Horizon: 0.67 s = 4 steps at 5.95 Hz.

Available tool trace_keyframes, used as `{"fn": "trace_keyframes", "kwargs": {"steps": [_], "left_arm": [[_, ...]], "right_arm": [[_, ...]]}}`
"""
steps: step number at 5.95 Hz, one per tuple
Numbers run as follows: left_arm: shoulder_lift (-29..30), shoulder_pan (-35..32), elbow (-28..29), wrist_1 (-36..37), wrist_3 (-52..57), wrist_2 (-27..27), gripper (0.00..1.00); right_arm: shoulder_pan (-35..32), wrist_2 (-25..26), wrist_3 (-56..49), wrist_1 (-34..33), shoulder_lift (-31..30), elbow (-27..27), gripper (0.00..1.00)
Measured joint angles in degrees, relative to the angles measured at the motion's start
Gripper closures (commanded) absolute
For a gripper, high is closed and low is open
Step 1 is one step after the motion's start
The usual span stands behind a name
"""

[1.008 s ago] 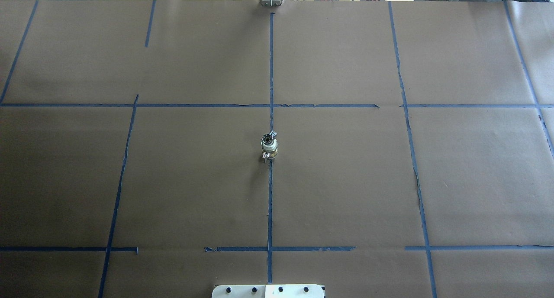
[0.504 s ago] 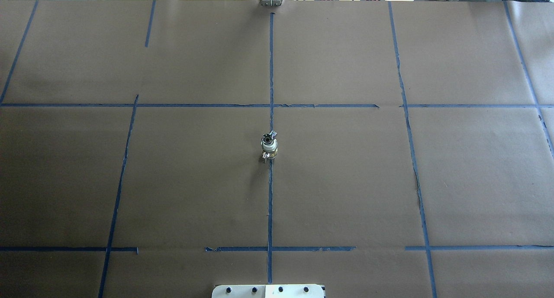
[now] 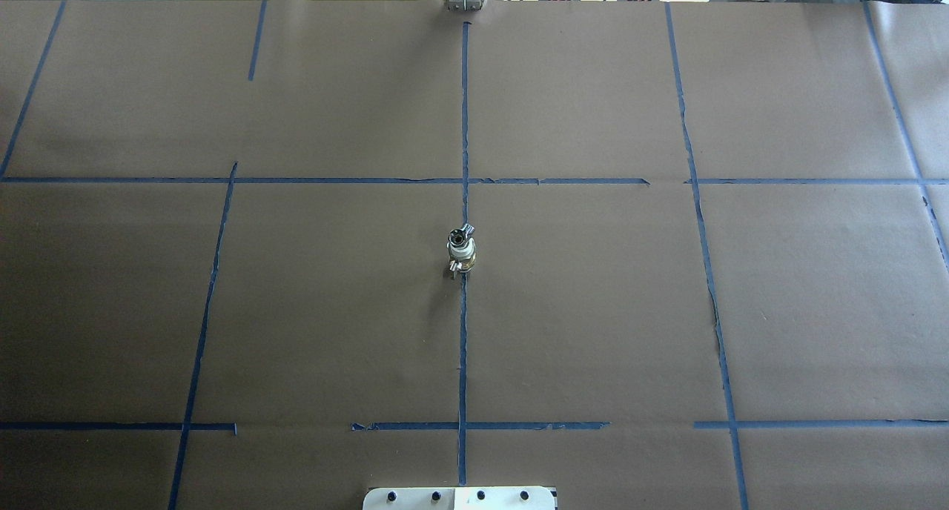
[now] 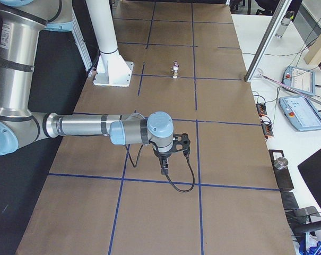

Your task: Assemble PPR valve and pipe with both arms

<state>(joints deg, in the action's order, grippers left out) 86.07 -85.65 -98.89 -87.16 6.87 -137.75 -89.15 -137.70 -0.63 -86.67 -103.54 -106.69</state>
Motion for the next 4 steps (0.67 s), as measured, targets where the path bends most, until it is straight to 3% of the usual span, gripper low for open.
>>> {"fn": "trace_keyframes", "kwargs": {"steps": [4], "left_arm": [[-0.11, -2.55, -2.25, 5.86, 0.54, -0.07, 0.00]], "right_arm": [[2.17, -0.85, 0.04, 0.01, 0.19, 0.12, 0.00]]}}
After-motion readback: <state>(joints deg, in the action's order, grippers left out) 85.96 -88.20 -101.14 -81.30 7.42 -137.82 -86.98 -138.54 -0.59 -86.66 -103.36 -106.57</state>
